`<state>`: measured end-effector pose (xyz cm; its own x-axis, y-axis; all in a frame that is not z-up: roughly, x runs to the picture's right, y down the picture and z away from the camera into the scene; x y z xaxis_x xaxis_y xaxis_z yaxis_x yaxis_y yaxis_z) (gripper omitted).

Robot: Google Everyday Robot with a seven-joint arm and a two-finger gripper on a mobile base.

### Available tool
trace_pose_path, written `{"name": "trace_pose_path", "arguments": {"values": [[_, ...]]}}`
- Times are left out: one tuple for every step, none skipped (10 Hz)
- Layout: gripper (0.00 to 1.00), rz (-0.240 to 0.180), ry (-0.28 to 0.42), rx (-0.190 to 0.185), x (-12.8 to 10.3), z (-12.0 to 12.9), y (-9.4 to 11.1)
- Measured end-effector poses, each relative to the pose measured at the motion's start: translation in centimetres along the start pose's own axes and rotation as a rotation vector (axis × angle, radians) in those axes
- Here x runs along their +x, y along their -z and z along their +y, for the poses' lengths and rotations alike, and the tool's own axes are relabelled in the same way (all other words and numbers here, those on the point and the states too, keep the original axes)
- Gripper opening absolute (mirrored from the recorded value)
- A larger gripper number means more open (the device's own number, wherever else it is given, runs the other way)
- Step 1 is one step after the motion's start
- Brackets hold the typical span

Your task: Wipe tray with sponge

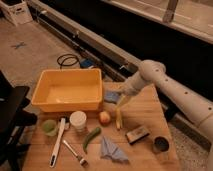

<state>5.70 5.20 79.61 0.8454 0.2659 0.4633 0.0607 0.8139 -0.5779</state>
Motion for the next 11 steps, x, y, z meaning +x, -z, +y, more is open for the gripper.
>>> {"name": "trace_pose_path", "arguments": {"values": [[0.00, 0.008, 0.046, -0.015, -2.11, 0.10, -0.85], [0.00, 0.010, 0.056, -0.019, -2.54, 0.16, -1.06], [0.00, 0.012, 0.051, -0.016, -2.20, 0.17, -0.86], [0.00, 0.011, 0.053, -0.017, -2.31, 0.16, -0.92], [0.00, 0.011, 0.055, -0.018, -2.41, 0.15, -1.01], [0.00, 0.012, 0.052, -0.016, -2.27, 0.15, -0.91], [0.00, 0.013, 0.051, -0.016, -2.17, 0.18, -0.90], [0.00, 0.012, 0.052, -0.017, -2.21, 0.19, -0.92], [0.00, 0.013, 0.054, -0.018, -2.35, 0.19, -1.03], [0.00, 0.013, 0.055, -0.014, -2.32, 0.15, -1.01], [0.00, 0.001, 0.068, 0.015, -2.76, -0.26, -0.85]]}}
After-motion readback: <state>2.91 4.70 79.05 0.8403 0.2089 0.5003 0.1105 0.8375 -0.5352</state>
